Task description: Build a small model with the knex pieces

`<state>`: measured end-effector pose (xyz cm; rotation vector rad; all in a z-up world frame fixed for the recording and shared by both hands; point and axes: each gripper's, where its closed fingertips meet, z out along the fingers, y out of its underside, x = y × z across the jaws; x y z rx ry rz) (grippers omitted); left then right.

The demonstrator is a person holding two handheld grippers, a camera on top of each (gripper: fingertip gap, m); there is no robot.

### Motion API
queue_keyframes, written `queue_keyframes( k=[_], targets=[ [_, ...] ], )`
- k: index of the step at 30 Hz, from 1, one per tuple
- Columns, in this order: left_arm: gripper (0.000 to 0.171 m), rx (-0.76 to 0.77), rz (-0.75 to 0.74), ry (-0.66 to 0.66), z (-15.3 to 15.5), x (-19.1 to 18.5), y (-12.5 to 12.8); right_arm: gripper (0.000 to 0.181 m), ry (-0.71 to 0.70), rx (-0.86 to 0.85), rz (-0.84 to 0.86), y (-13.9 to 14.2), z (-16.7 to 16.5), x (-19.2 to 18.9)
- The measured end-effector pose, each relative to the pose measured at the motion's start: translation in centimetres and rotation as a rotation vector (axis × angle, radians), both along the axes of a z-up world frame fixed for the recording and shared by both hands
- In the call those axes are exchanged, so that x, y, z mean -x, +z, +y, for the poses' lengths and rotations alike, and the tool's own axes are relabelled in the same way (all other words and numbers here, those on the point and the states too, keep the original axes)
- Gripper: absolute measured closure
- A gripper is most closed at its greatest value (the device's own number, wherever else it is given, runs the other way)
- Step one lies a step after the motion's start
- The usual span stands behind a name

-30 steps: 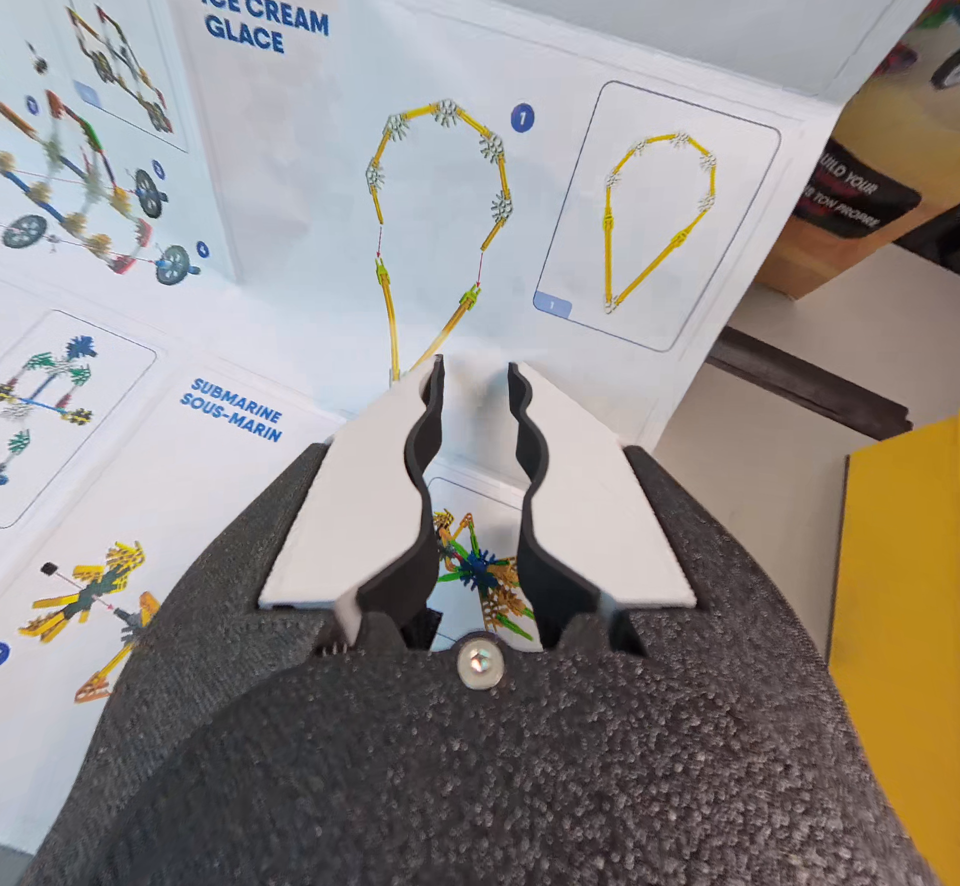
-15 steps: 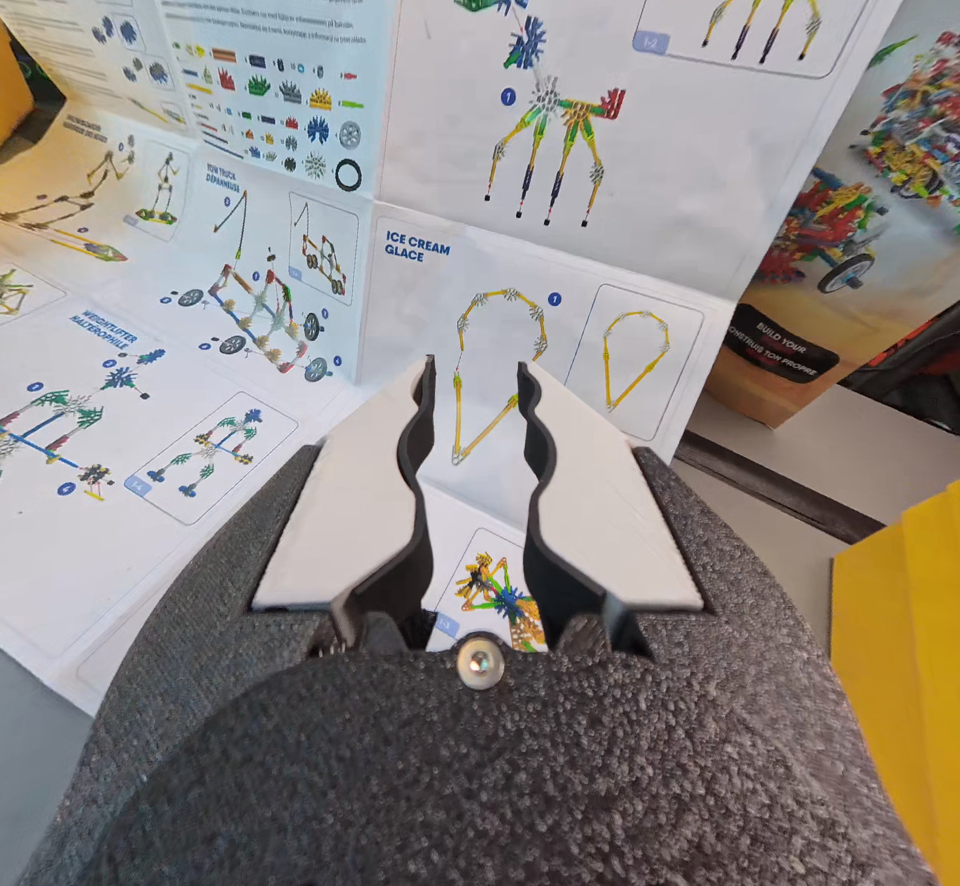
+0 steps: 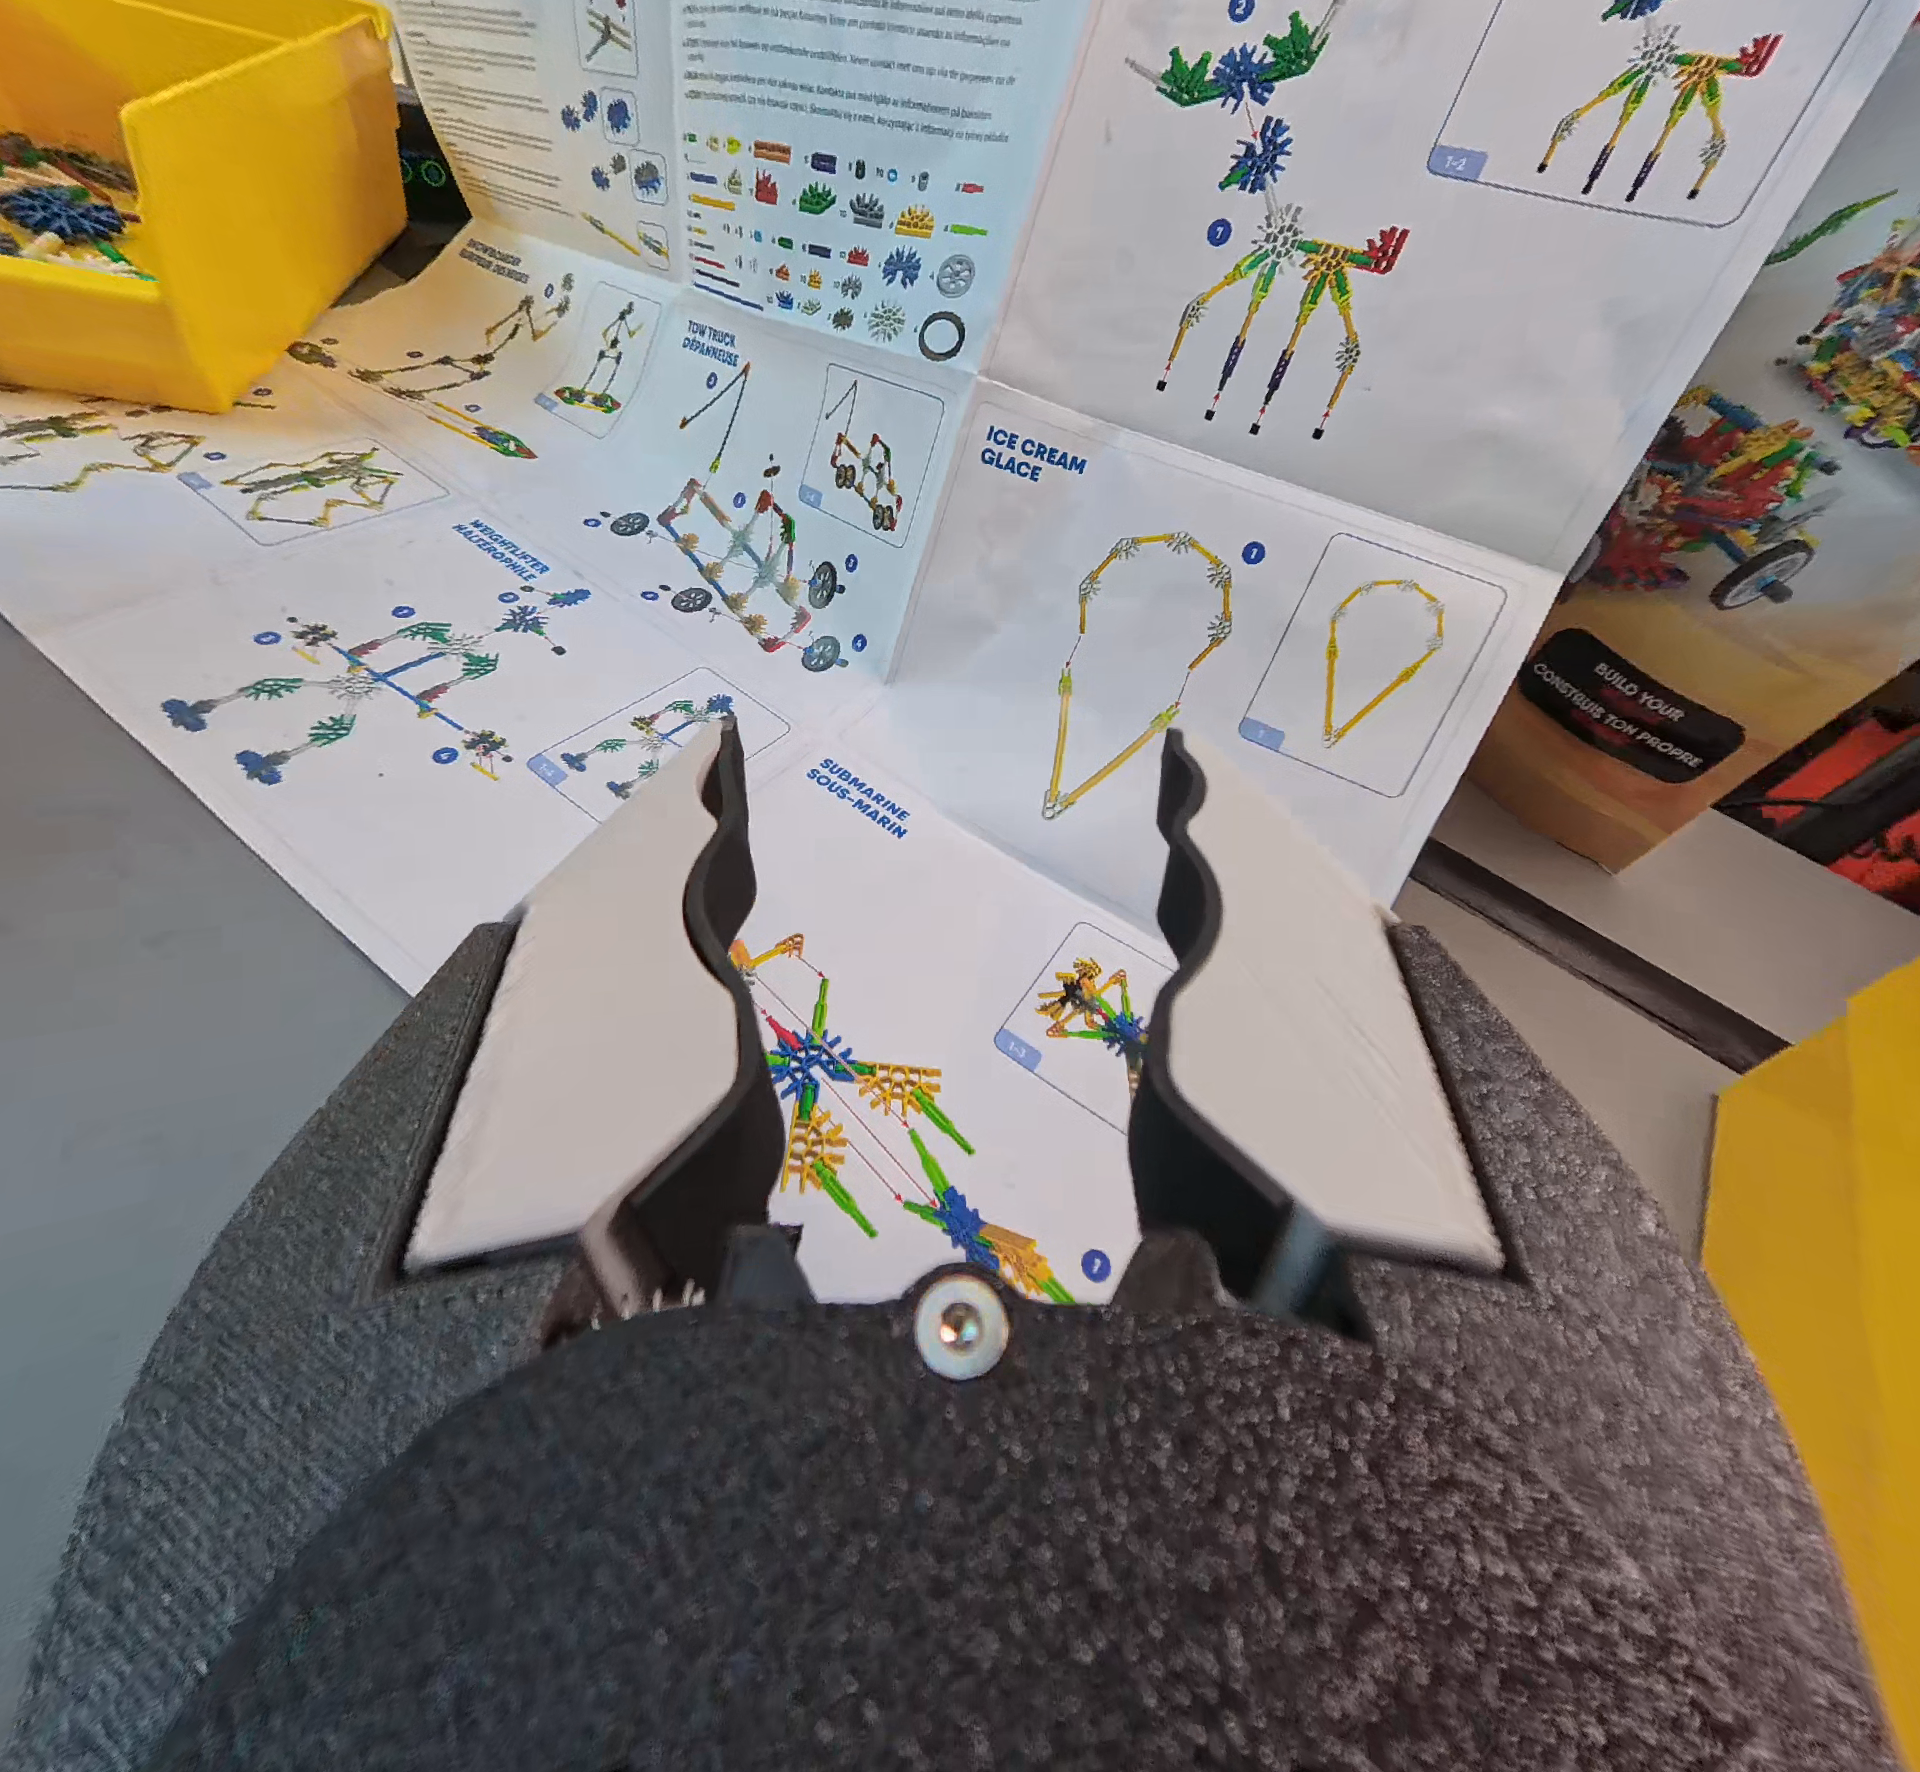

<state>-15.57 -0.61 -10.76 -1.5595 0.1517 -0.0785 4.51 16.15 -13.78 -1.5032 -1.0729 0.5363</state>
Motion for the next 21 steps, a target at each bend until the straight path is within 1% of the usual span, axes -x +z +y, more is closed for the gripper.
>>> queue_keyframes(
  k=[2, 3, 5, 7, 8, 10, 12, 14, 16, 18, 21],
  targets=[
    [0.140, 0.026, -0.047, -0.009, 0.1, -0.1, -0.2, 0.108, 0.027, -0.025, 0.019, -0.4, -0.1, 0.3],
    [0.140, 0.043, -0.068, -0.023, 0.1, -0.3, -0.3, 0.115, 0.058, -0.011, 0.015, -0.9, -0.4, 0.7],
    [0.138, 0.075, -0.079, -0.042, 0.0, -0.4, -0.8, 0.132, 0.114, -0.007, 0.023, -0.9, -1.2, 1.3],
    [0.129, 0.102, -0.067, -0.044, 0.1, -0.3, -1.4, 0.140, 0.118, -0.032, 0.051, -0.3, -1.6, 1.4],
    [0.121, 0.111, -0.053, -0.047, 0.2, -0.3, -1.7, 0.142, 0.119, -0.034, 0.051, -0.3, -1.7, 1.3],
    [0.119, 0.130, -0.044, -0.050, 0.4, -0.3, -2.1, 0.148, 0.116, -0.057, 0.037, -0.4, -1.8, 1.2],
    [0.131, 0.157, -0.042, -0.040, 0.6, -0.1, -2.6, 0.151, 0.099, -0.086, 0.028, -0.1, -1.4, 1.0],
    [0.141, 0.156, -0.040, -0.051, 0.8, -0.4, -2.8, 0.151, 0.080, -0.070, 0.045, 0.1, -0.9, 0.8],
    [0.149, 0.144, -0.025, -0.034, 1.0, -0.2, -2.8, 0.151, 0.054, -0.039, 0.061, 0.1, -0.2, 0.4],
    [0.151, 0.150, 0.005, -0.033, 1.3, -0.2, -3.2, 0.151, 0.031, -0.028, 0.064, -0.1, 0.4, -0.1],
    [0.151, 0.156, 0.012, -0.051, 1.5, -0.8, -3.3, 0.151, 0.000, -0.031, 0.051, -0.2, 1.1, -0.3]
  ],
)
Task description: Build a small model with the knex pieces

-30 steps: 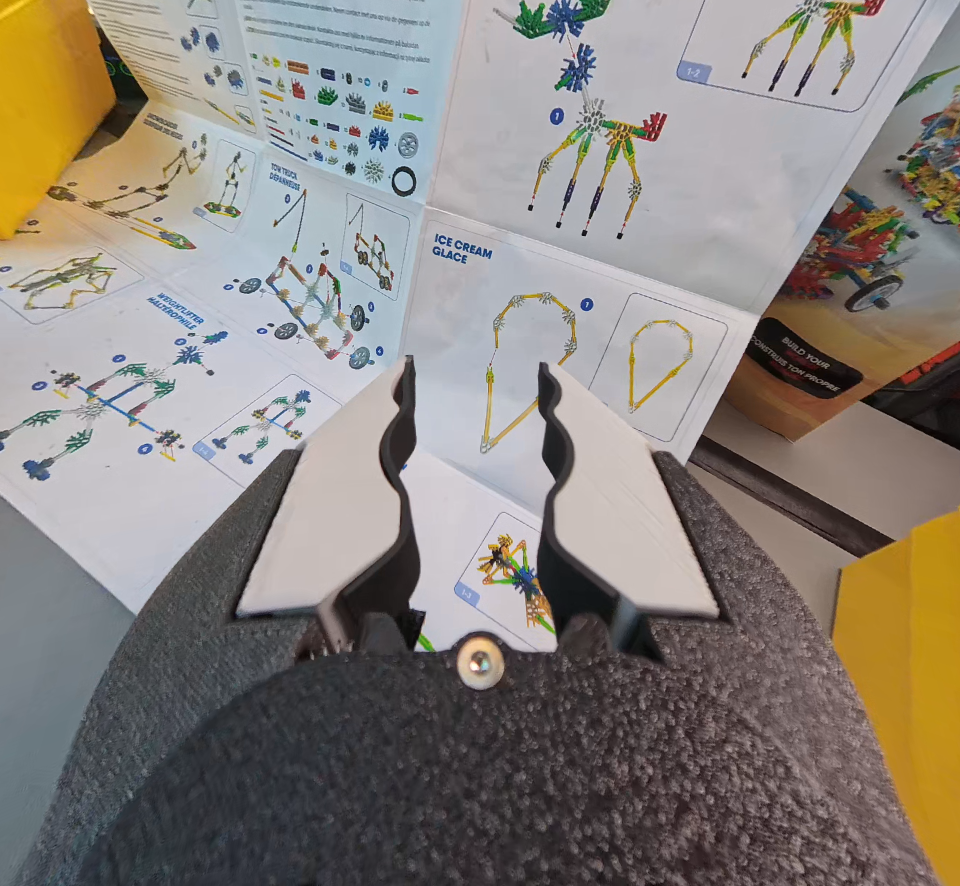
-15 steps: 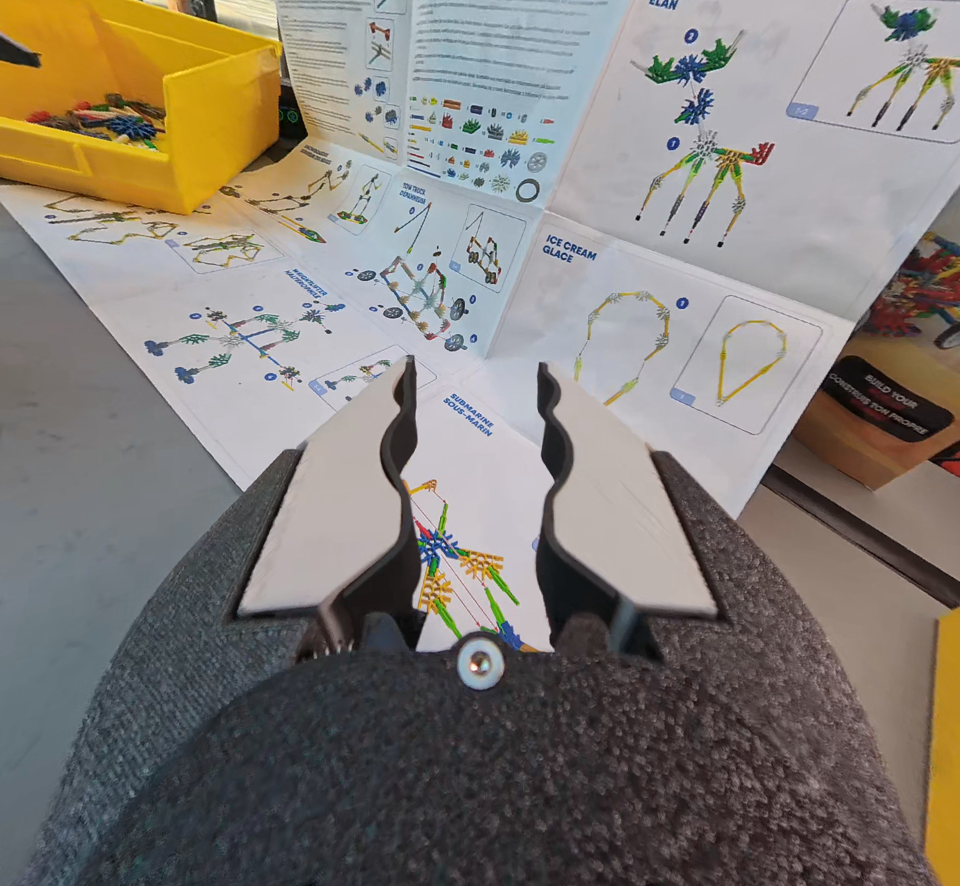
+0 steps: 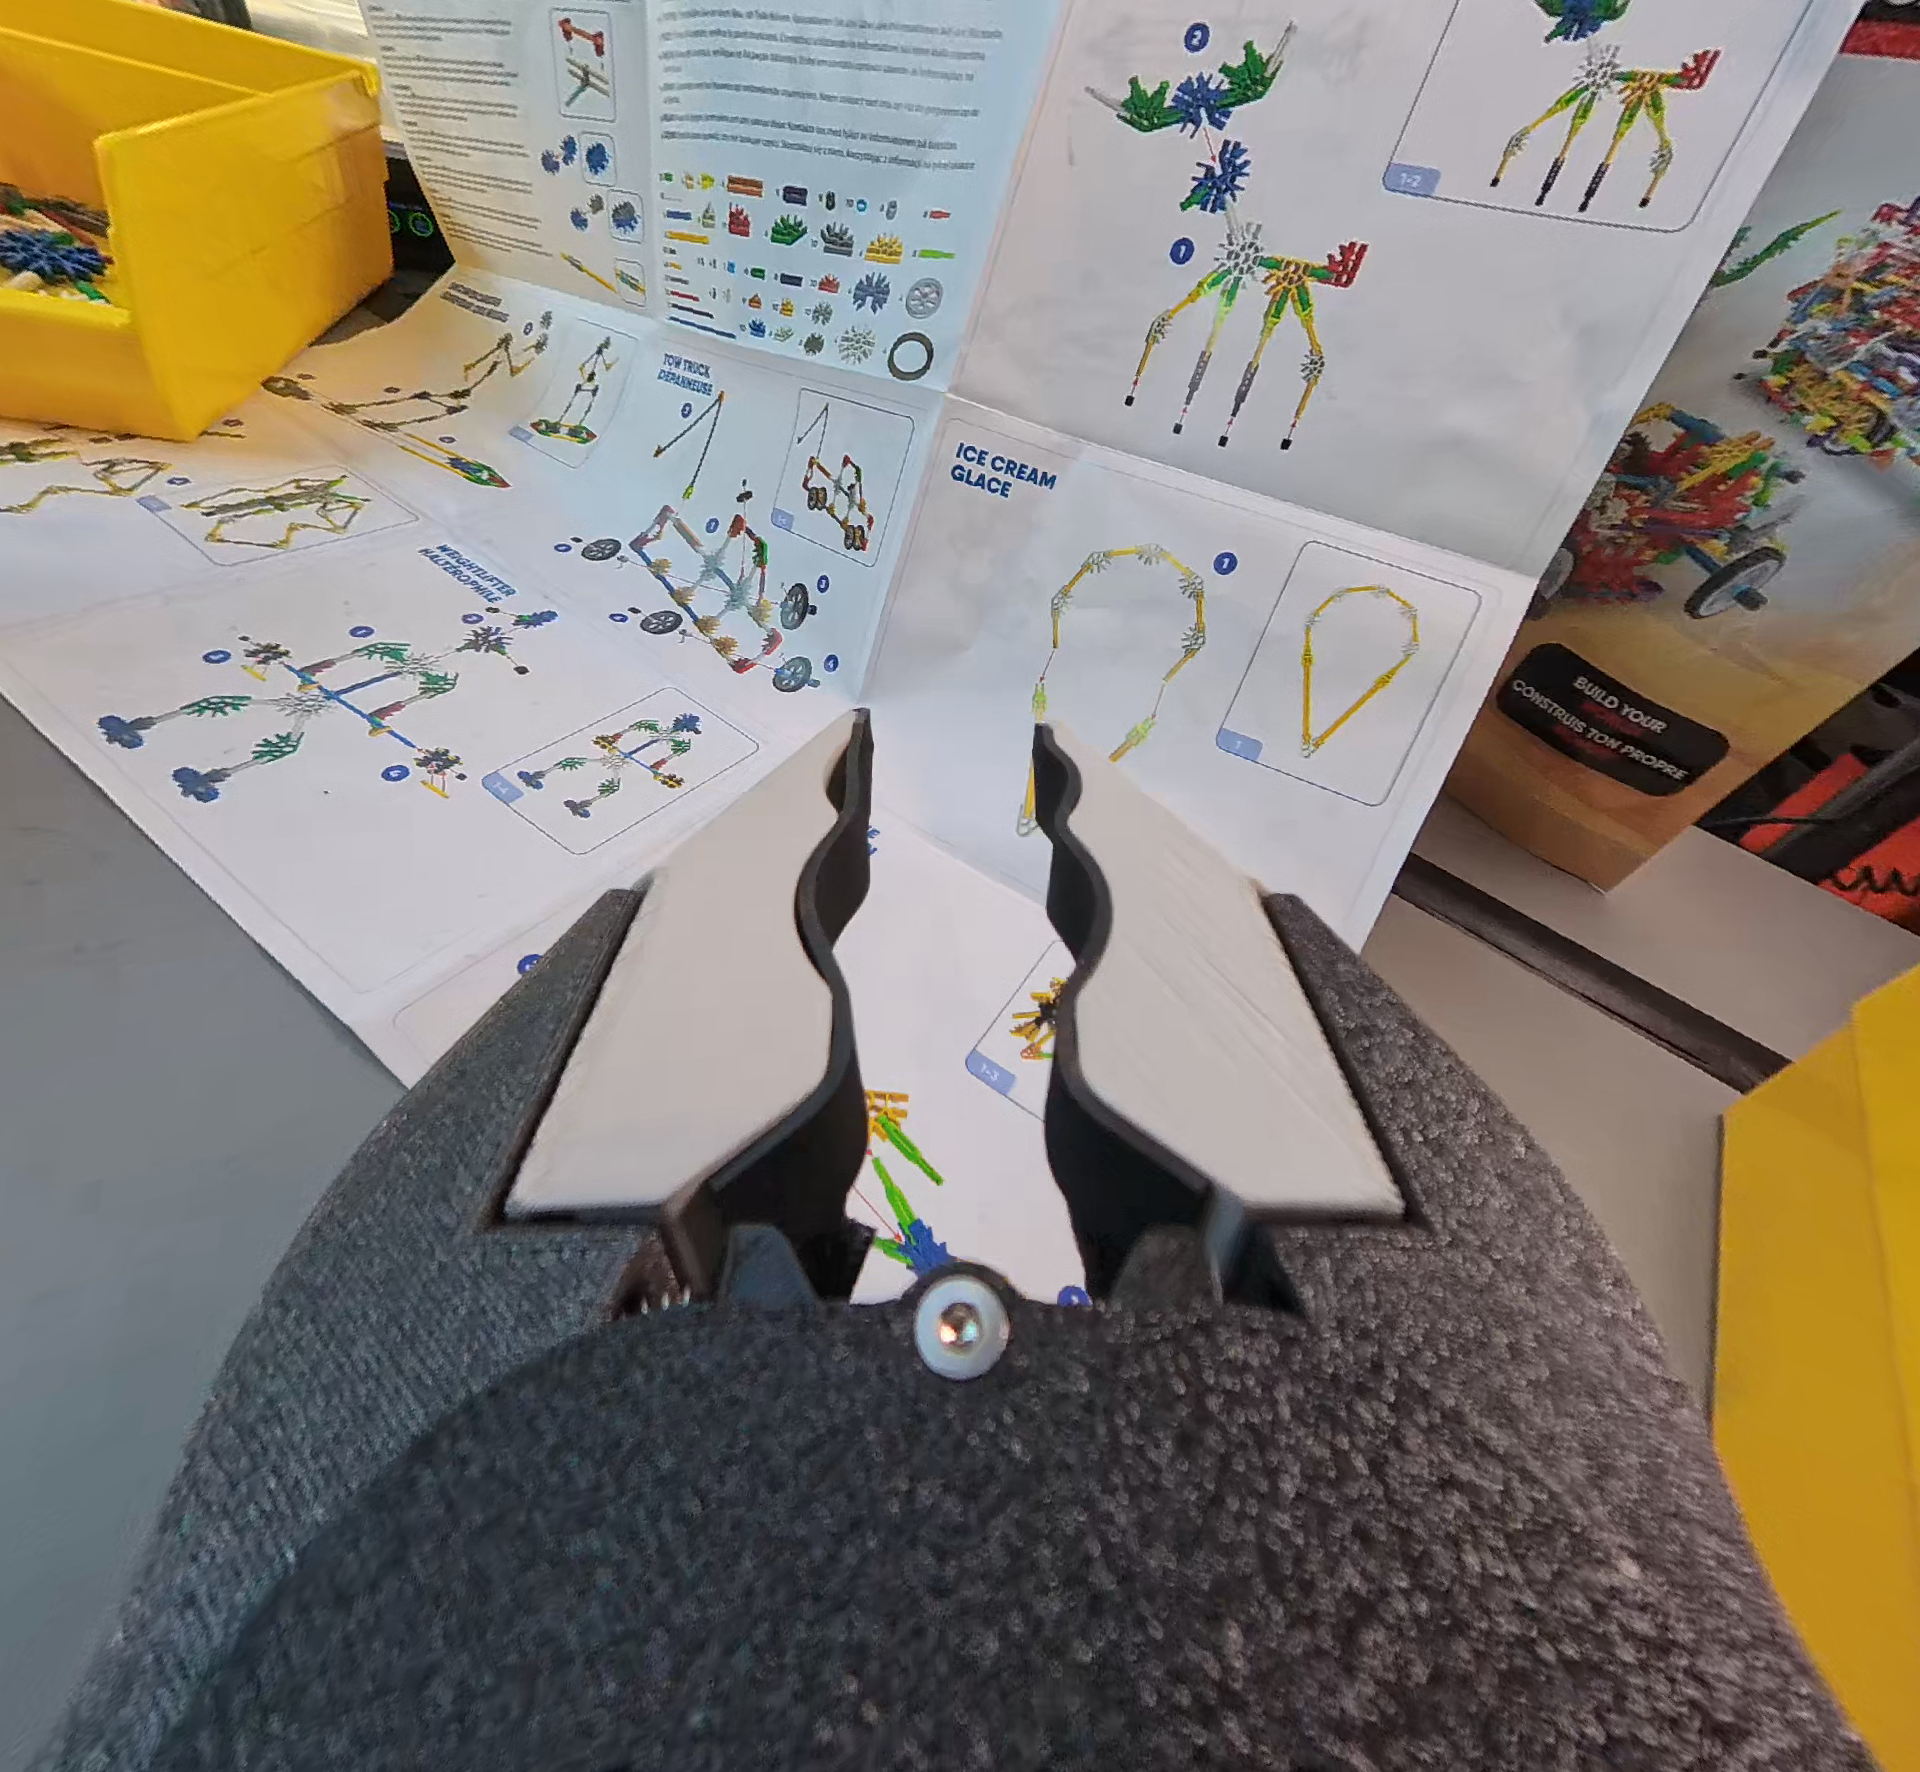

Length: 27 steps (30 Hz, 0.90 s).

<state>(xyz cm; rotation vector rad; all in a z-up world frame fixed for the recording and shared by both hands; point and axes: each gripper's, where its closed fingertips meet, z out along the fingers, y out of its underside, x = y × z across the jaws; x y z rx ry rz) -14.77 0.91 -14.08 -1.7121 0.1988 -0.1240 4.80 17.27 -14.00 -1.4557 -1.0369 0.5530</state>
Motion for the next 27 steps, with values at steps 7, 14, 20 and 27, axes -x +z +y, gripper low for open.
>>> queue_keyframes(
  k=[7, 14, 20, 27],
  targets=[
    [0.151, 0.033, 0.046, -0.037, 0.4, -1.4, -0.9, 0.162, -0.038, -0.079, -0.123, 1.1, 3.2, 2.6],
    [0.149, -0.010, -0.013, -0.002, 0.3, -0.6, -0.1, 0.178, 0.025, -0.009, -0.229, 0.5, 7.0, 7.5],
    [0.147, -0.024, -0.047, -0.034, 0.1, -0.8, 0.2, 0.179, 0.001, -0.051, -0.322, -3.0, 8.7, 6.9],
    [0.151, -0.005, -0.072, -0.055, 0.2, -1.1, -0.1, 0.179, -0.015, -0.067, -0.337, -3.6, 9.1, 6.6]
  ],
)
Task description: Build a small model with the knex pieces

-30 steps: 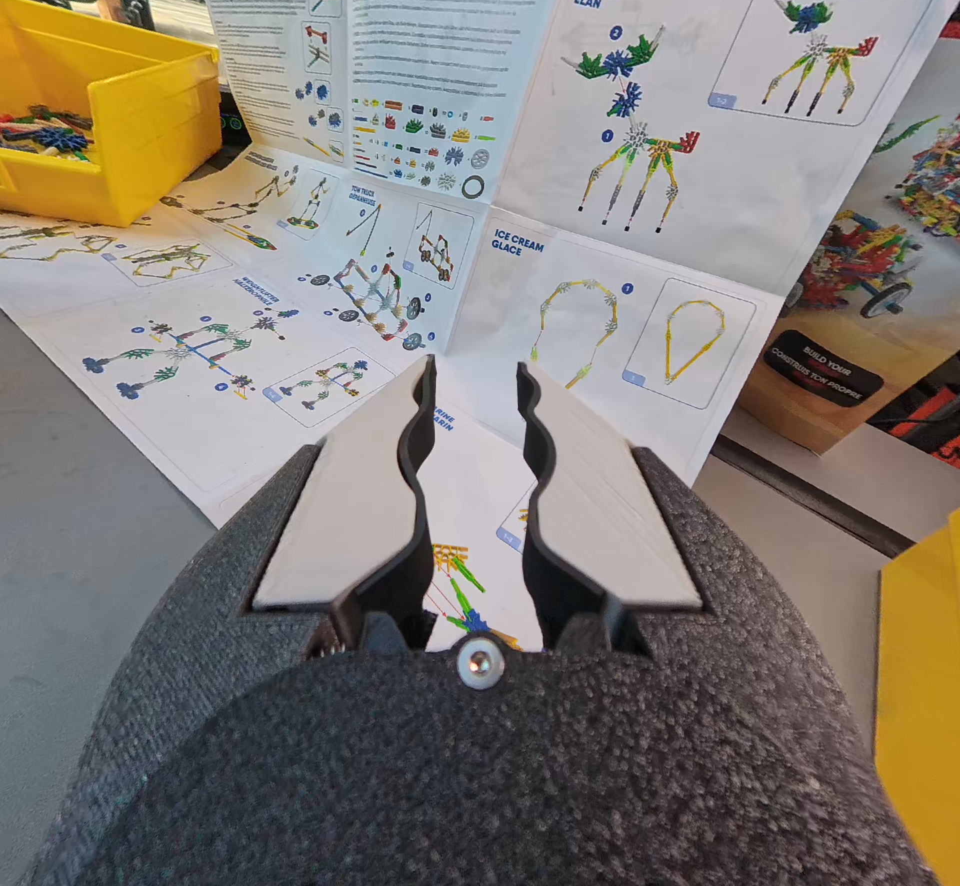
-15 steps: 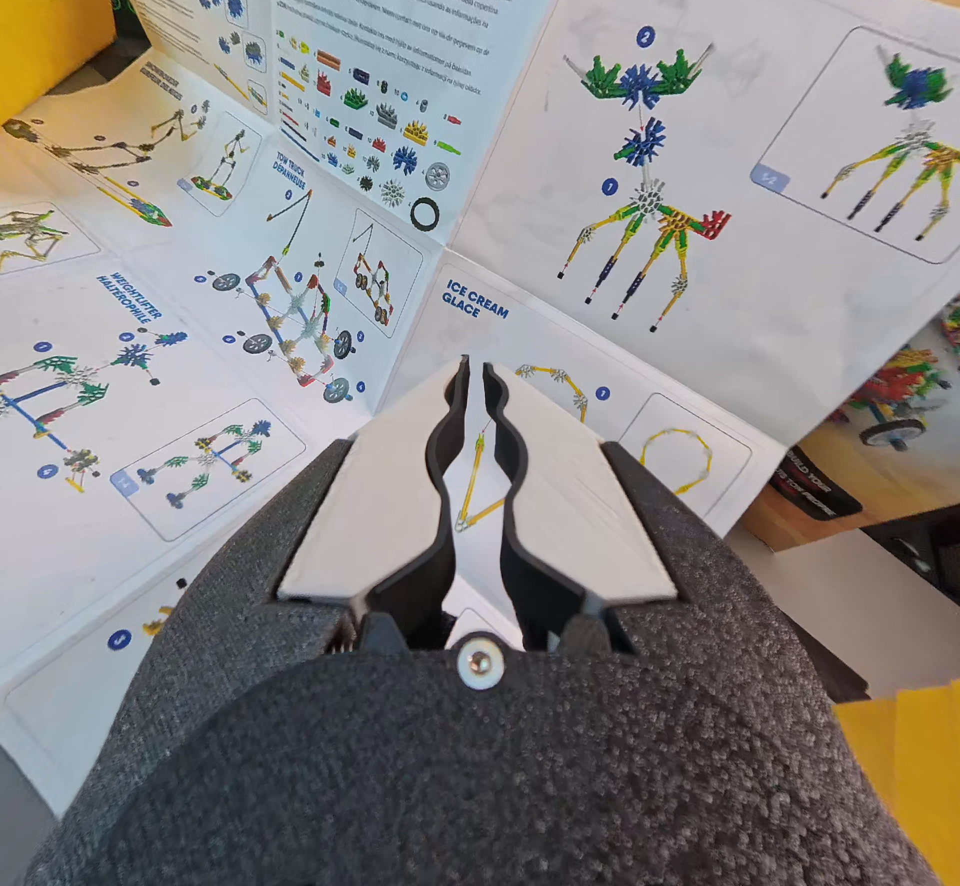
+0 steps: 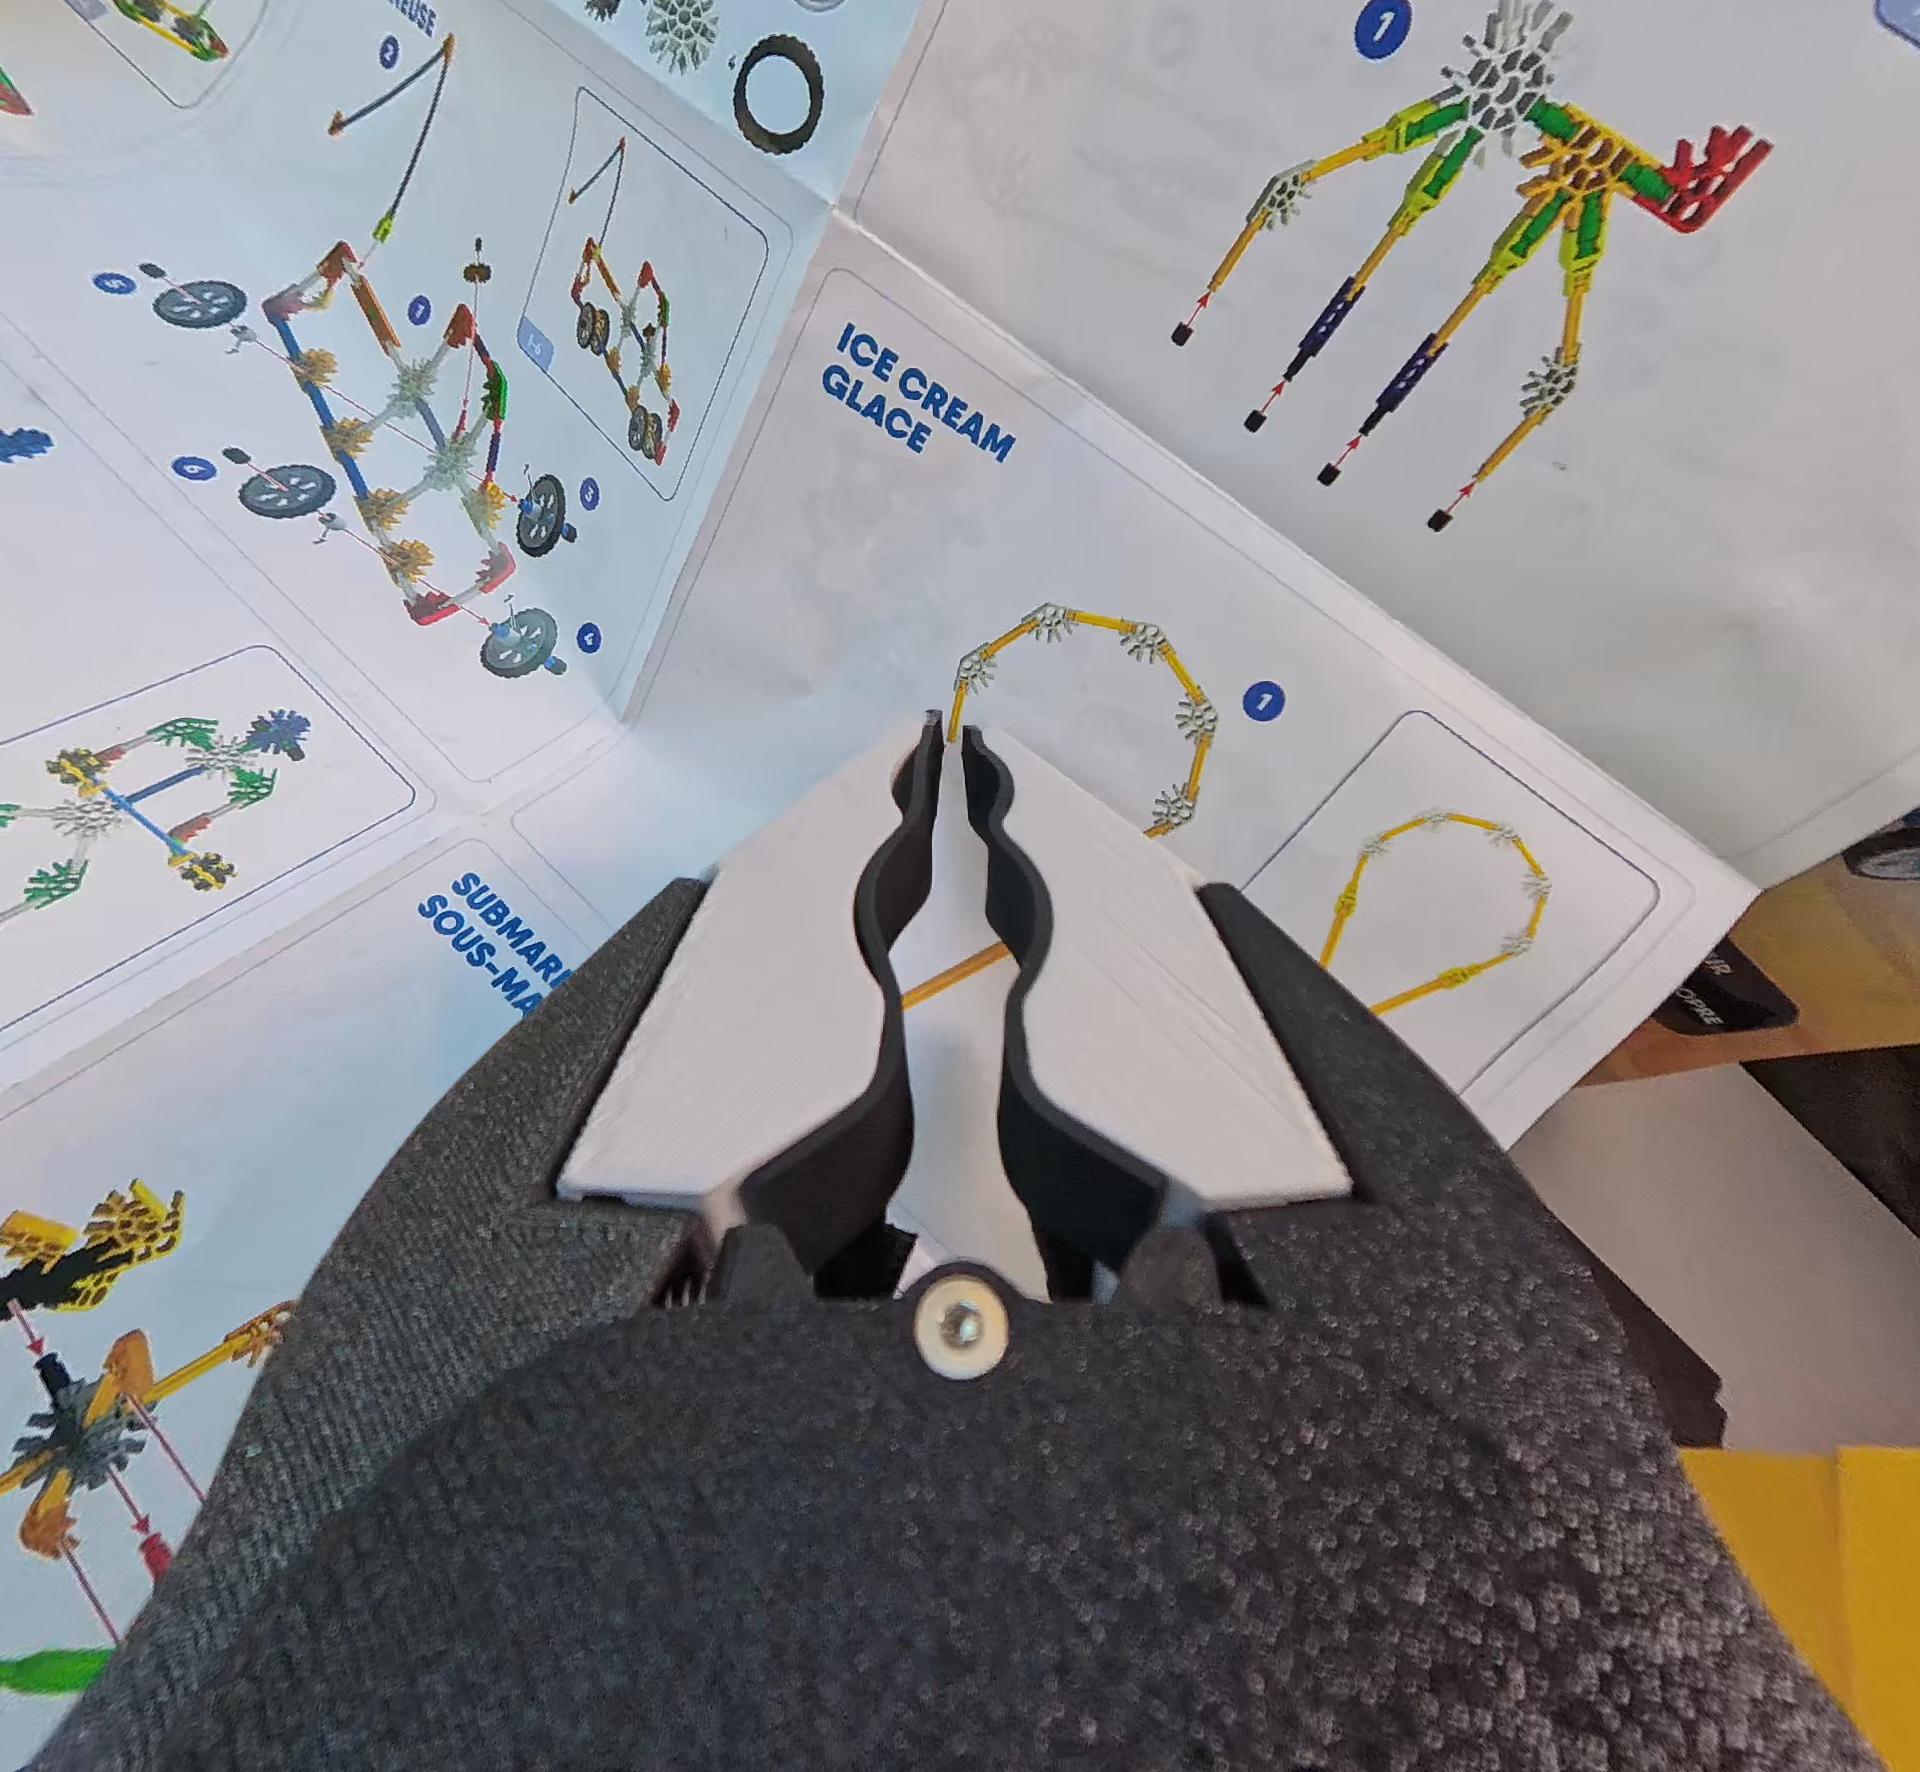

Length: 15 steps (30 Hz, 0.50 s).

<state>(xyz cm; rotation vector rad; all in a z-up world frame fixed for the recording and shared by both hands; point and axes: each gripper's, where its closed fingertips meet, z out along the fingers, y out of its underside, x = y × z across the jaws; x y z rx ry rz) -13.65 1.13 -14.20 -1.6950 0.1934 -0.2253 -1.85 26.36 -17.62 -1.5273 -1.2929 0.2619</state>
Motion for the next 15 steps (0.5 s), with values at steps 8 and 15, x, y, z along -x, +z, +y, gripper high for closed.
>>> queue_keyframes(
  k=[8, 15],
  targets=[
    [0.150, 0.044, 0.001, 0.011, 0.0, 0.2, -0.5, 0.179, -0.008, -0.004, 0.036, 0.3, 0.1, 0.1],
    [0.150, 0.054, -0.014, 0.009, 0.2, 0.1, -0.7, 0.179, -0.007, -0.010, 0.090, 1.4, 0.4, 0.6]
  ],
)
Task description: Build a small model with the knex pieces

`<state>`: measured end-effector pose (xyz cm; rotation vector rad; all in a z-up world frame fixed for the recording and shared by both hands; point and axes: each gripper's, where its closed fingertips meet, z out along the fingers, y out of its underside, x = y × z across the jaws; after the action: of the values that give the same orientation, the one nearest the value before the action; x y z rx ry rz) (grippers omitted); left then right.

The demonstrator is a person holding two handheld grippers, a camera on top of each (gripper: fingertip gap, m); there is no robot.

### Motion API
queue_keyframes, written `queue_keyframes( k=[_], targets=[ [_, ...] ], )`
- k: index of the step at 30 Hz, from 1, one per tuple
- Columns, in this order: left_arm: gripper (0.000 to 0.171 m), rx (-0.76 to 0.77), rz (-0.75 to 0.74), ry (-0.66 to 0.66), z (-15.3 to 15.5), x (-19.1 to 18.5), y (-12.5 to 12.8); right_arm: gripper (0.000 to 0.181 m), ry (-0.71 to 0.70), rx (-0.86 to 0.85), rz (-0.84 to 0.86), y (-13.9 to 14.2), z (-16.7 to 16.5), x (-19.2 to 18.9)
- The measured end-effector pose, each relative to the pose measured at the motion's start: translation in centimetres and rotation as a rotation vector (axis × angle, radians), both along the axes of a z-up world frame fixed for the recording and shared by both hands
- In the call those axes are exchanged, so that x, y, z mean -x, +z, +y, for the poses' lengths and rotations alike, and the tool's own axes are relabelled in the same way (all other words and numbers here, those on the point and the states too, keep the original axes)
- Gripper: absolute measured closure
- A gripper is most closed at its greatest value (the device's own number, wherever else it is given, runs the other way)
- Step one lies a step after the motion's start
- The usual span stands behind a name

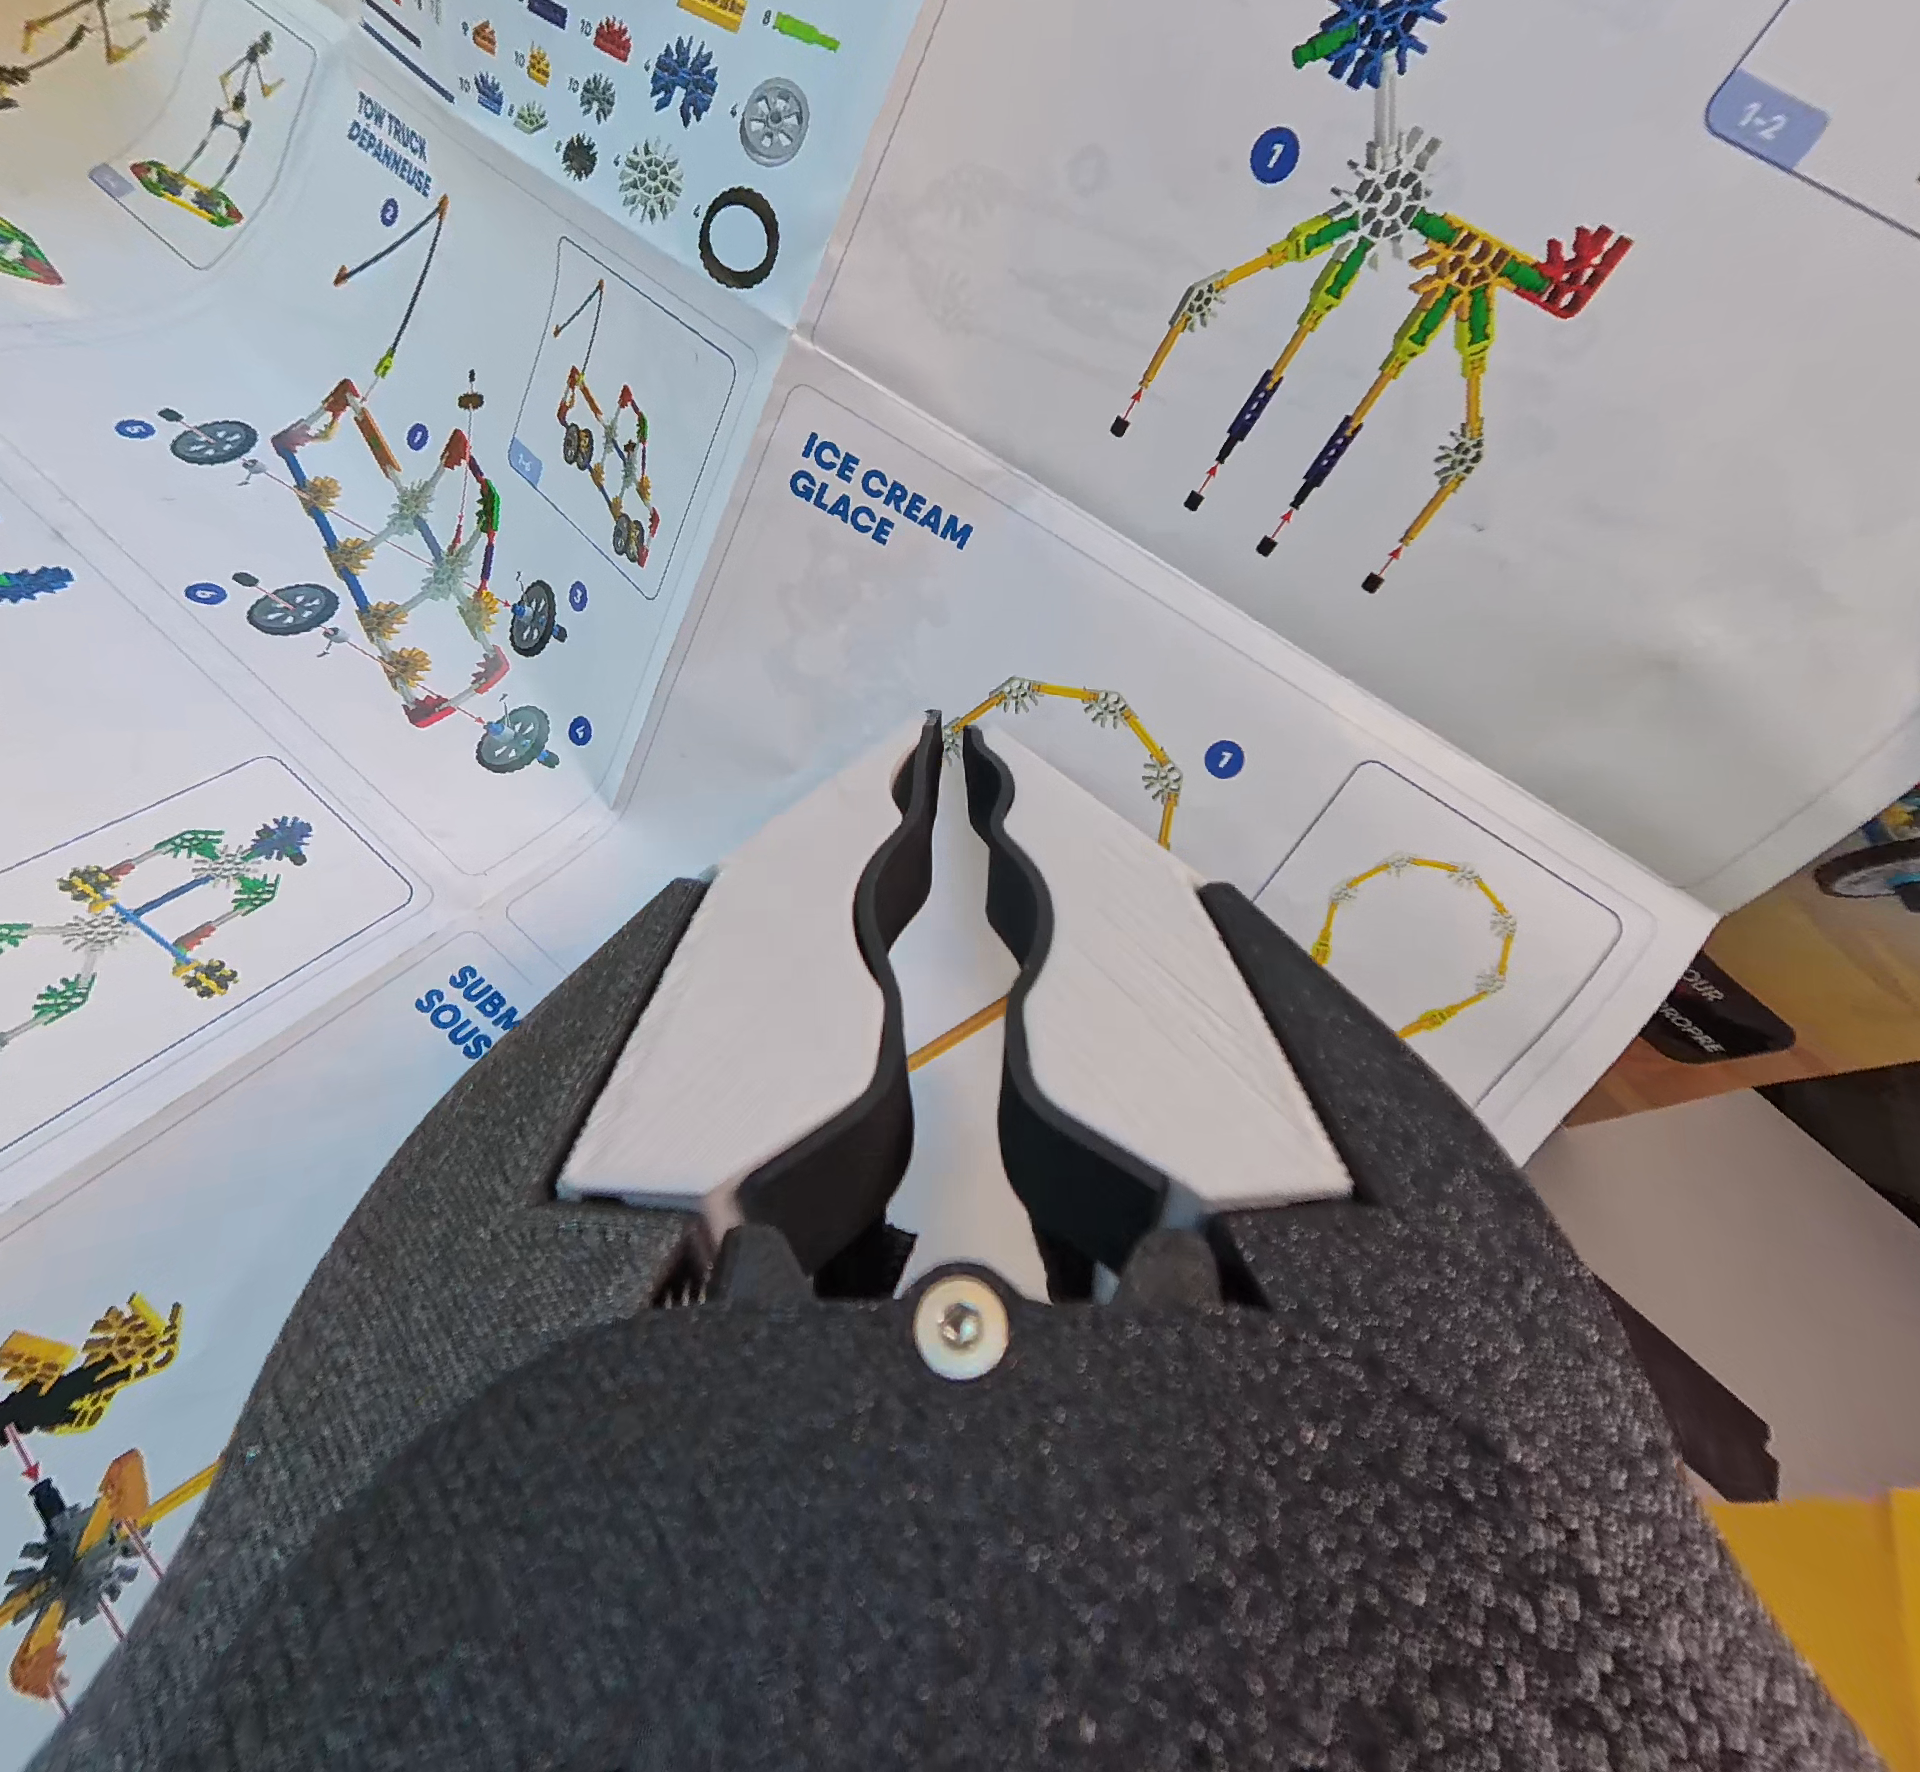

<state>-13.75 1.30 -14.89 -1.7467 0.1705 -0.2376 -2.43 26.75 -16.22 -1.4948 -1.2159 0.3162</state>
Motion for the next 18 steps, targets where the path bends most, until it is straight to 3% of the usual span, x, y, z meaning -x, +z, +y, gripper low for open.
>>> queue_keyframes(
  k=[10, 18],
  targets=[
    [0.150, 0.012, -0.011, 0.000, 0.1, -0.1, -0.1, 0.179, 0.001, -0.030, -0.018, 0.0, 0.3, -0.1],
    [0.150, 0.034, -0.036, -0.012, 0.0, -0.3, -0.2, 0.178, -0.038, -0.075, 0.053, 1.9, 0.9, -1.0]
  ],
)
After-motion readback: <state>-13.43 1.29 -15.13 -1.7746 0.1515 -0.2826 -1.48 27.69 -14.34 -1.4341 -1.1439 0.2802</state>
